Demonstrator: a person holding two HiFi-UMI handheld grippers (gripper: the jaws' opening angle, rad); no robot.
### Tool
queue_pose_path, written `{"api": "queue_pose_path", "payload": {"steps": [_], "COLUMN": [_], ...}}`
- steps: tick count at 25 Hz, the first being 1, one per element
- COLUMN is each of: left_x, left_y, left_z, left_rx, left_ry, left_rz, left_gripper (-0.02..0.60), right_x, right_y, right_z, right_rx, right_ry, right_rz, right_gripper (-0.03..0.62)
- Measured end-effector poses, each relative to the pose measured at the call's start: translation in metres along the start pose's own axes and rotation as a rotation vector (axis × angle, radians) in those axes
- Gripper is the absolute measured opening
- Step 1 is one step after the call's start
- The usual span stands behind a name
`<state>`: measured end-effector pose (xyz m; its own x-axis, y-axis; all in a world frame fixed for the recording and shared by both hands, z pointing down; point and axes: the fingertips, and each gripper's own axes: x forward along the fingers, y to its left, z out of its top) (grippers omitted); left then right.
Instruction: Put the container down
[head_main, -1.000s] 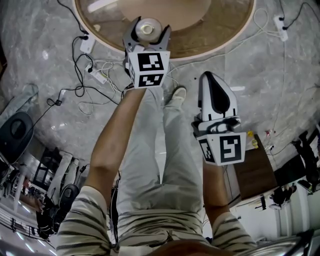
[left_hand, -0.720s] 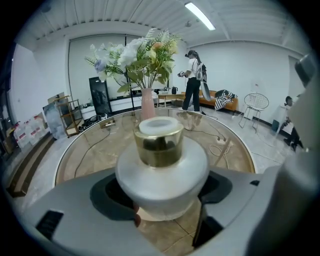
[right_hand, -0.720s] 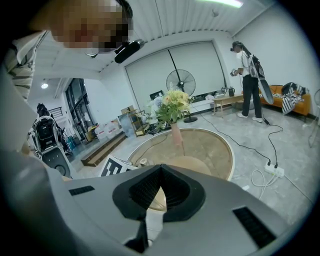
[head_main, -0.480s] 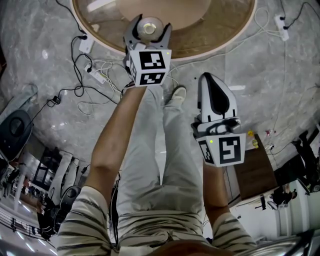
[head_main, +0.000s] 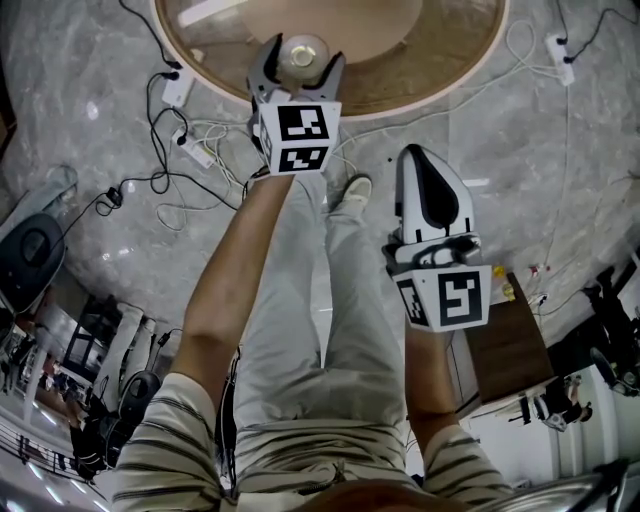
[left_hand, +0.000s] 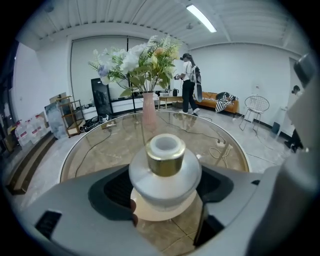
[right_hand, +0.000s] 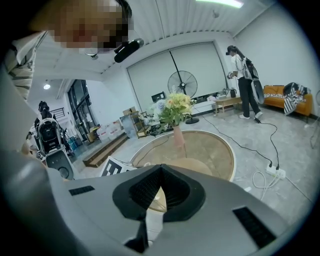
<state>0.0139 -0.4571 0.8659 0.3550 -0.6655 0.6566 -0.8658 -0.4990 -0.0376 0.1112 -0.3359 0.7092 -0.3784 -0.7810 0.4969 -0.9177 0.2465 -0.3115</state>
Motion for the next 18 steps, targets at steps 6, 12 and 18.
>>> {"api": "queue_pose_path", "payload": {"steps": [6, 12, 18], "left_x": [-0.024, -0.062, -0.105], "left_y": [-0.002, -0.005, -0.003], "left_z": [0.013, 0.030, 0.048], "left_rx": [-0.006, -0.007, -0.035], "left_ry": [-0.014, -0.024, -0.039], "left_rz": [0.010, 0.025, 0.050], "left_gripper": [0.357, 0.331, 0.284], "right_x": [-0.015, -0.039, -0.061], "right_y": [0.006, 0.017, 0.029], "right_z": [0.013, 0.034, 0.058], "right_rx": [-0.006, -0.020, -0.050], "right_ry": [-0.026, -0.055, -0.082], "right_rz": [-0.004, 0.008, 0.023], "right_gripper": [0.008, 0.008, 0.008]}}
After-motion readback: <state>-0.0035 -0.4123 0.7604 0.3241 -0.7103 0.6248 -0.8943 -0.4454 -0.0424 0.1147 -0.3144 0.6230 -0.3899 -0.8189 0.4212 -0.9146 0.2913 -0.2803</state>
